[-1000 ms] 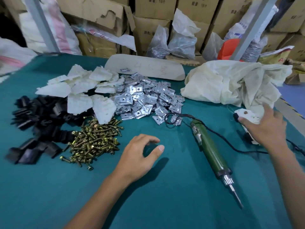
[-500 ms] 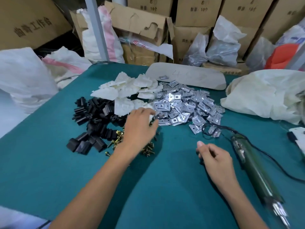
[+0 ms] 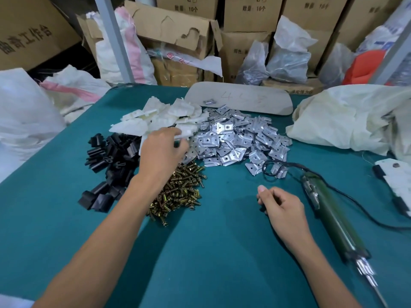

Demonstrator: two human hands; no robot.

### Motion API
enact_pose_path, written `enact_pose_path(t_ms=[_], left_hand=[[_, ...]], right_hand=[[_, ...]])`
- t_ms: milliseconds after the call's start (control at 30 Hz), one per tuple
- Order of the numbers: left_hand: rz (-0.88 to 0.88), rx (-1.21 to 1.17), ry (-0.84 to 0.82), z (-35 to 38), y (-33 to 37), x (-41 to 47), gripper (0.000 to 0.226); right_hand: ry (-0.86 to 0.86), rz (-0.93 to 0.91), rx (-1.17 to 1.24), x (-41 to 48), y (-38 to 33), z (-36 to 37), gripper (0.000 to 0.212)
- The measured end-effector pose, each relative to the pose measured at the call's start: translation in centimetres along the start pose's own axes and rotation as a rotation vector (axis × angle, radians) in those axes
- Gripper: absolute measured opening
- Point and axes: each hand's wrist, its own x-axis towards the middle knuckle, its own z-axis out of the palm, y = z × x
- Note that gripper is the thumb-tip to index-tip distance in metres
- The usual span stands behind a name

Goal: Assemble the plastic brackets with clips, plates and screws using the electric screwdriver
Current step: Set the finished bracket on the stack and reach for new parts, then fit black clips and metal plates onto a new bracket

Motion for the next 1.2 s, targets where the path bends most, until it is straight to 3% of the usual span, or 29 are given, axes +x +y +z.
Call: enact_pose_path(t_ms=[167,300,467,667,867,1000,1067,1200], left_hand=[[-0.04,-0.108,0.201,-3.7,-0.3,0.8,0.034],[-0.141,-0.466,0.226,-6.1,0.2,0.4,0.019],[-0.341,-0.966,-0.005,-5.3,2.9,-0.5,0.016],[-0.511,-1.202,-0.23,-2.9,4.4,-2.5,0.022],[-0.631,-1.263,-0.289,-0.7,5.7,-5.2,0.014],[-0.653,-1.188,-0.419,1.0,6.6,-8.5,0.017],[-0.589,-1.122,-0.482,1.3,6.7,-10.1,0.025],[-0.427,-0.914,-0.733,0.9,6.7,-12.2,0.027]], right_hand=[[-0.002,0.001,0.006,-0.1,-0.1,0.1,0.044],[0.005,0.004,0.023,-0.2,-0.2,0.2,0.042],[0.011,-0.009,0.081,-0.5,-0.5,0.0,0.04],[-0.023,-0.028,0.244,-0.9,-1.4,-0.2,0.039],[-0.03,0.011,0.442,-0.8,-1.5,-0.5,0.047],[-0.046,0.05,0.432,-0.7,-1.4,-0.5,0.025],[0.021,0.052,0.415,-0.4,-1.0,-0.6,0.024],[0.11,0.123,0.592,-0.1,-0.4,-0.8,0.044]])
